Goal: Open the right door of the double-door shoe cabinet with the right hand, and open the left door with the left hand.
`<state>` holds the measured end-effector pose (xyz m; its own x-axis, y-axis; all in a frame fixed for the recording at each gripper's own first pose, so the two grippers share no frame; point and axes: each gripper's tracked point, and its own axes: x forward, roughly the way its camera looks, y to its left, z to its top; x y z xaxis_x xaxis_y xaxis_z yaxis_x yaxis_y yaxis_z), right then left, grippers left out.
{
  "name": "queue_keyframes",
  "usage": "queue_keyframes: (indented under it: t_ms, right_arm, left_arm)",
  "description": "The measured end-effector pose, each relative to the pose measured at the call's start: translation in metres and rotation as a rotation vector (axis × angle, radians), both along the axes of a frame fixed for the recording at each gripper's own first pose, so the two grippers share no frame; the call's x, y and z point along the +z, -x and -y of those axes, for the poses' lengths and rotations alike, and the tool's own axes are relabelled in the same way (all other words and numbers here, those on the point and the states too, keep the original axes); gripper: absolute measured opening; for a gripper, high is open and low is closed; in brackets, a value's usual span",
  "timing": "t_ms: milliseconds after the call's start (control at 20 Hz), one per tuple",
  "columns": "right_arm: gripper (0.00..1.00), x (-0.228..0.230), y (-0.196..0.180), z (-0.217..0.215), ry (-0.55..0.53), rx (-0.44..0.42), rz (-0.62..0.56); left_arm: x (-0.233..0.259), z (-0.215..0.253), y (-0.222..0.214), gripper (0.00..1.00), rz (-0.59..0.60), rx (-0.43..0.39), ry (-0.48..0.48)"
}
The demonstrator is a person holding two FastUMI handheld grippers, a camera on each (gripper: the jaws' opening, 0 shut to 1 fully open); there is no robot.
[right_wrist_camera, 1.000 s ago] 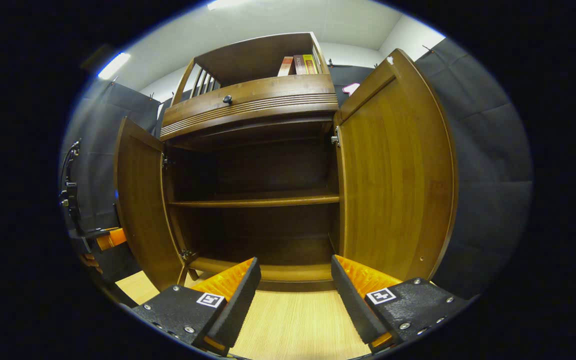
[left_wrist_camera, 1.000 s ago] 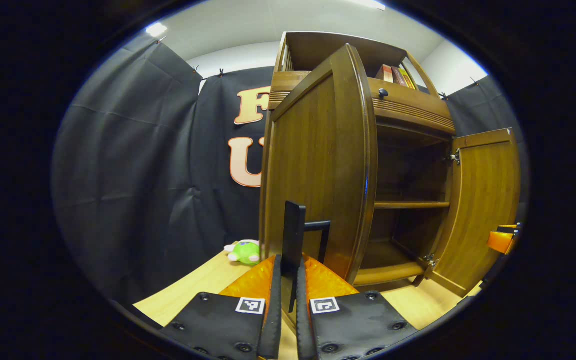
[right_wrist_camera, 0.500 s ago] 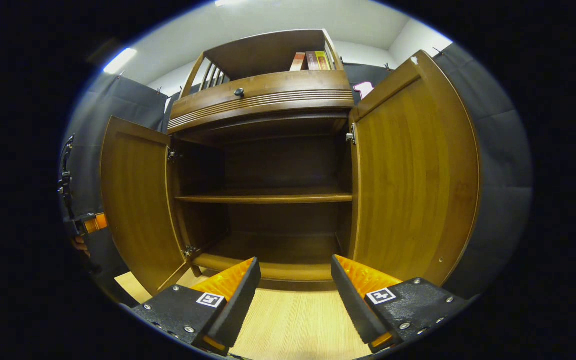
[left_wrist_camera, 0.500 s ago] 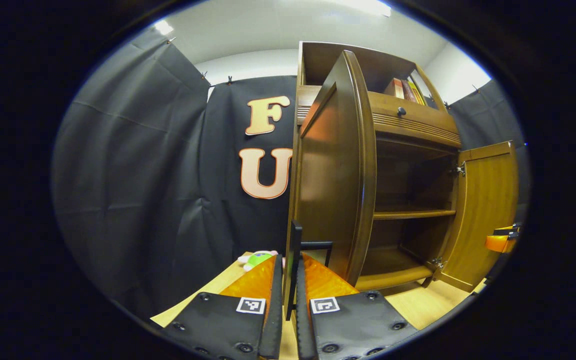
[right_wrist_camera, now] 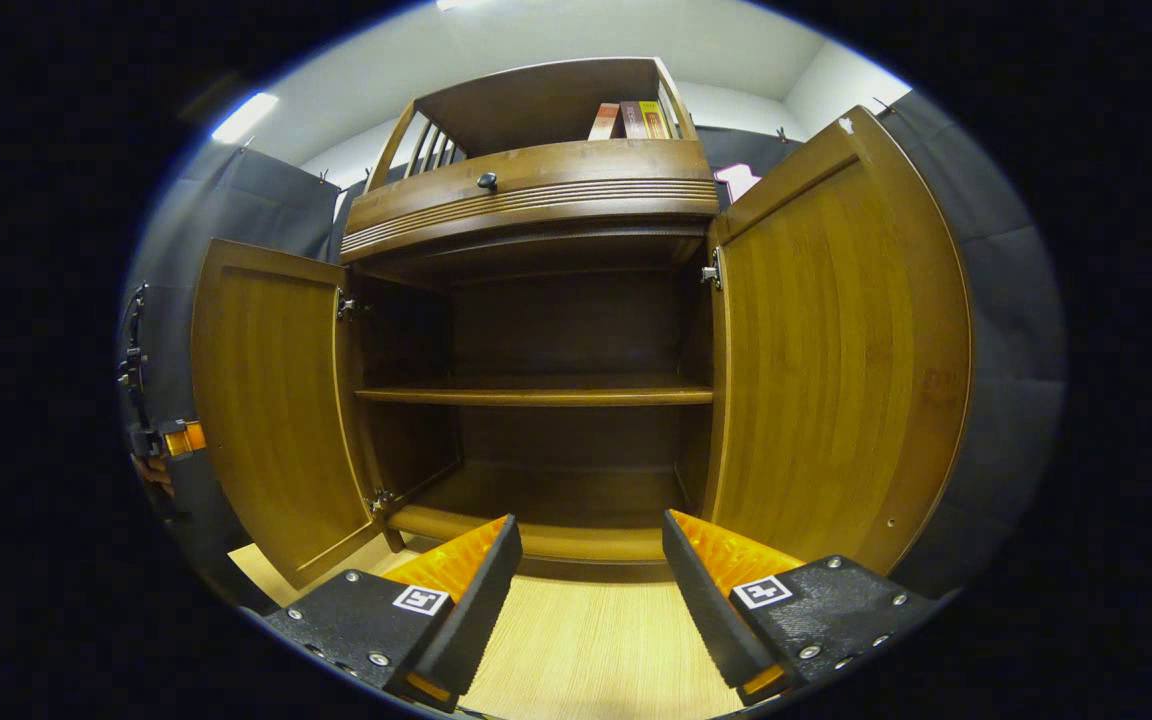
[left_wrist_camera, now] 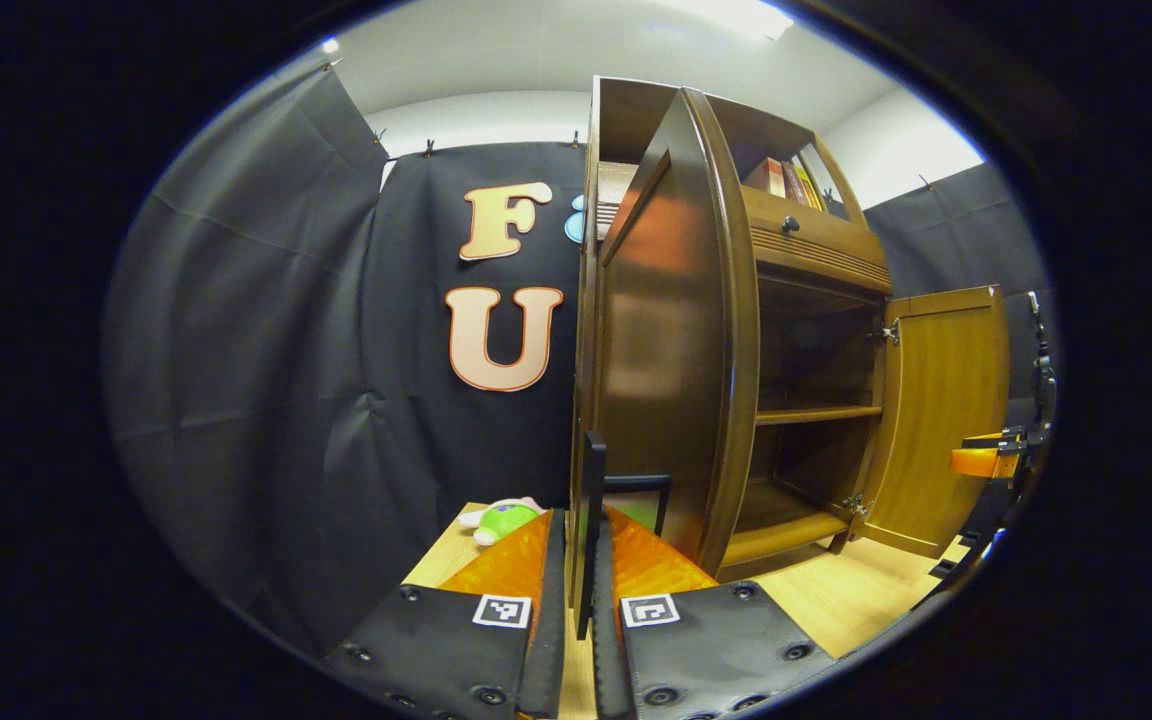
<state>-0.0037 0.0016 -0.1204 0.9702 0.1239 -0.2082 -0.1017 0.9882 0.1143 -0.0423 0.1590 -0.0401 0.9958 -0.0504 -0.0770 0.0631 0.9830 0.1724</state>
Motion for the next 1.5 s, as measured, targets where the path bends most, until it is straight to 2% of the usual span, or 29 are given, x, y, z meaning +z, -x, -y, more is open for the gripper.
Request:
queue_keyframes:
  t_ms: [200, 350, 450, 600, 700, 900, 1000, 1150, 1300, 1350, 1400, 1450, 1500]
  right_arm:
    - [0.88, -0.003, 0.000, -0.002, 0.000, 0.015, -0.011]
    - [0.88, -0.007, -0.002, -0.006, -0.011, 0.037, -0.020]
    - [0.88, -0.009, -0.003, -0.009, -0.015, 0.054, -0.026]
    - [0.88, -0.012, -0.005, -0.019, -0.037, 0.092, -0.043]
    - [0.88, -0.012, -0.008, -0.023, -0.044, 0.105, -0.040]
    - [0.88, -0.011, -0.003, -0.026, -0.050, 0.118, -0.029]
    - [0.88, -0.010, 0.000, -0.024, -0.037, 0.112, -0.024]
    - [0.88, -0.010, 0.009, -0.016, 0.001, 0.109, -0.025]
    - [0.88, -0.006, 0.020, -0.013, 0.023, 0.107, -0.007]
    - [0.88, -0.004, 0.022, -0.012, 0.028, 0.105, 0.001]
    - [0.99, -0.002, 0.025, -0.012, 0.035, 0.102, 0.009]
    - [0.99, -0.002, 0.027, -0.010, 0.043, 0.096, 0.014]
    - [0.99, -0.003, 0.029, -0.009, 0.050, 0.092, 0.017]
  left_arm:
    - [0.000, -0.010, 0.008, 0.19, -0.032, -0.016, 0.020]
    - [-0.008, -0.035, 0.032, 0.19, -0.058, 0.077, -0.003]
    - [-0.012, -0.023, 0.058, 0.19, -0.080, 0.077, 0.055]
    - [-0.003, -0.007, 0.082, 0.20, -0.065, 0.096, 0.013]
    - [0.010, 0.027, 0.088, 0.19, -0.038, 0.043, -0.005]
    - [0.019, 0.084, 0.070, 0.19, -0.013, -0.045, -0.065]
    - [0.018, 0.125, 0.056, 0.19, -0.006, -0.141, -0.090]
    - [0.005, 0.174, 0.035, 0.19, -0.010, -0.233, -0.053]
    - [-0.005, 0.193, 0.008, 0.17, 0.010, -0.185, -0.042]
    - [-0.013, 0.204, 0.001, 0.19, 0.013, -0.188, -0.029]
    - [-0.018, 0.211, -0.004, 0.22, 0.012, -0.177, -0.005]
    - [-0.027, 0.214, -0.009, 0.14, 0.007, -0.165, 0.019]
    - [-0.032, 0.217, -0.013, 0.21, 0.010, -0.146, 0.035]
